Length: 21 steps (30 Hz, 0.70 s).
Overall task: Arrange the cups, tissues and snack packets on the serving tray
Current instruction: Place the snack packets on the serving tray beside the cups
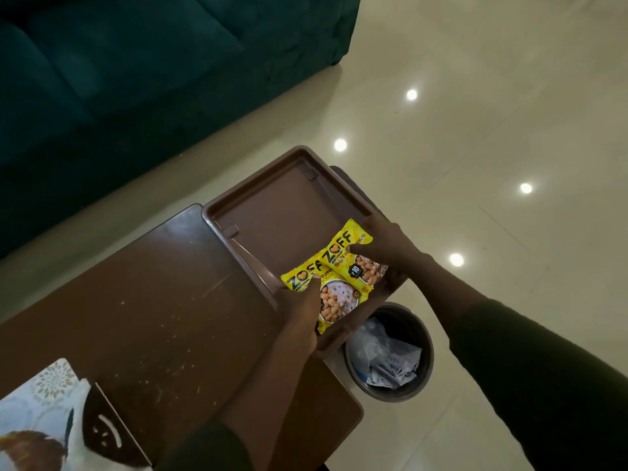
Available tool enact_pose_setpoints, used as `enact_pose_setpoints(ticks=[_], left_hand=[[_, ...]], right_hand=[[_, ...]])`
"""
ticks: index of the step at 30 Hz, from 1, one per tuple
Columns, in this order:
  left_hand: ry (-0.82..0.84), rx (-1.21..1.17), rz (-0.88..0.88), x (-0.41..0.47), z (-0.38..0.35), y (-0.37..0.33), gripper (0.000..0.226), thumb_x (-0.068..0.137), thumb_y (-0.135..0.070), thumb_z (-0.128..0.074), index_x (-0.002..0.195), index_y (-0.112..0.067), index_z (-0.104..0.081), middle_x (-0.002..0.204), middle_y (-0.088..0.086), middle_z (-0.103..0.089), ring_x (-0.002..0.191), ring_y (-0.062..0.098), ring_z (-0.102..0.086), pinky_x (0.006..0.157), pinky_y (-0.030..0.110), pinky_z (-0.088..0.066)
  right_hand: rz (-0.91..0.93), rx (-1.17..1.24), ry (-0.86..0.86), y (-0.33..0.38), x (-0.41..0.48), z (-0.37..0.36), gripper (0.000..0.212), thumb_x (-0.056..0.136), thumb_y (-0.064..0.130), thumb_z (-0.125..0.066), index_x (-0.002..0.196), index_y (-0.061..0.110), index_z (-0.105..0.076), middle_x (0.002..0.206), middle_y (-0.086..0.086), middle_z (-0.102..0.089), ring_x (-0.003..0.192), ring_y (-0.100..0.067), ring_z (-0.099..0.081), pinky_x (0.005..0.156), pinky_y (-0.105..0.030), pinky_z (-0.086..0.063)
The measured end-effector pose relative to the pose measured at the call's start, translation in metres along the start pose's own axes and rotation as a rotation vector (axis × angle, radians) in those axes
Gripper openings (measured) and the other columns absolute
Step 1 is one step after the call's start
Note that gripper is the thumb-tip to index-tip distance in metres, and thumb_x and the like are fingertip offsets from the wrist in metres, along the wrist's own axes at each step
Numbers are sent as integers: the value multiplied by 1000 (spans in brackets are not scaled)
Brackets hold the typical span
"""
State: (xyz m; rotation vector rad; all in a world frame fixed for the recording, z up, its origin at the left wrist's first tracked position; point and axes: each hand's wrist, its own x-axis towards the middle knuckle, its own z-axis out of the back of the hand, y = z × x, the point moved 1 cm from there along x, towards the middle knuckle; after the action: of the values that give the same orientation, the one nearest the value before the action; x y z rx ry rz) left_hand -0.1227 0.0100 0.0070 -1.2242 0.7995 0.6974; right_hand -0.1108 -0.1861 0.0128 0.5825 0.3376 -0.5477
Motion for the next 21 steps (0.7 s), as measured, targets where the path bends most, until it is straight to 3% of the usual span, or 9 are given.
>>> enact_pose_setpoints(ticks=[4,8,11,14,17,19,21], left_hand=[[-75,46,18,11,-13,-3,84,89,-38,-66,148,0,-19,155,22,-31,140,37,-38,111,44,-38],[-115,12,18,23,-15,-2,83,91,-36,-64,149,-3,-14,158,18,-26,140,33,-38,106,38,-38],[-123,37,4,27,-18,2,75,90,-33,-66,144,-3,-24,154,17,-33,136,33,-42,101,34,-39],[-102,53,-6,30,-18,9,52,88,-28,-67,129,-2,-48,134,15,-56,118,34,-57,87,33,-44],[-25,60,-60,27,-19,13,33,86,-18,-69,116,-6,-63,119,14,-69,109,33,-65,94,43,-54],[-8,68,-95,25,-22,15,43,84,-17,-72,122,-9,-55,122,12,-67,112,32,-64,96,49,-54],[11,59,-110,24,-24,18,51,85,-13,-70,129,-13,-46,122,10,-65,109,30,-64,95,48,-54]], right_hand=[[-34,-30,116,-10,9,-13,78,69,53,-77,130,12,-50,131,-8,-56,114,-25,-56,85,-33,-47],[-83,-90,128,-17,9,-23,98,64,58,-78,140,13,-36,141,-12,-44,129,-31,-45,103,-49,-43],[-105,-142,90,-22,8,-26,100,63,55,-80,141,13,-32,143,-13,-43,131,-33,-41,106,-55,-38],[-139,-140,38,-27,6,-27,103,61,51,-82,141,11,-31,138,-13,-49,129,-34,-45,105,-53,-39],[-193,-72,57,-30,5,-25,85,61,43,-86,128,6,-51,125,-11,-61,116,-31,-56,97,-44,-47],[-170,11,79,-31,3,-24,55,67,38,-83,111,9,-66,111,-8,-70,103,-25,-64,90,-38,-50],[-167,144,52,-29,-2,-21,39,73,35,-80,104,13,-72,99,-2,-72,91,-17,-64,77,-28,-47]])
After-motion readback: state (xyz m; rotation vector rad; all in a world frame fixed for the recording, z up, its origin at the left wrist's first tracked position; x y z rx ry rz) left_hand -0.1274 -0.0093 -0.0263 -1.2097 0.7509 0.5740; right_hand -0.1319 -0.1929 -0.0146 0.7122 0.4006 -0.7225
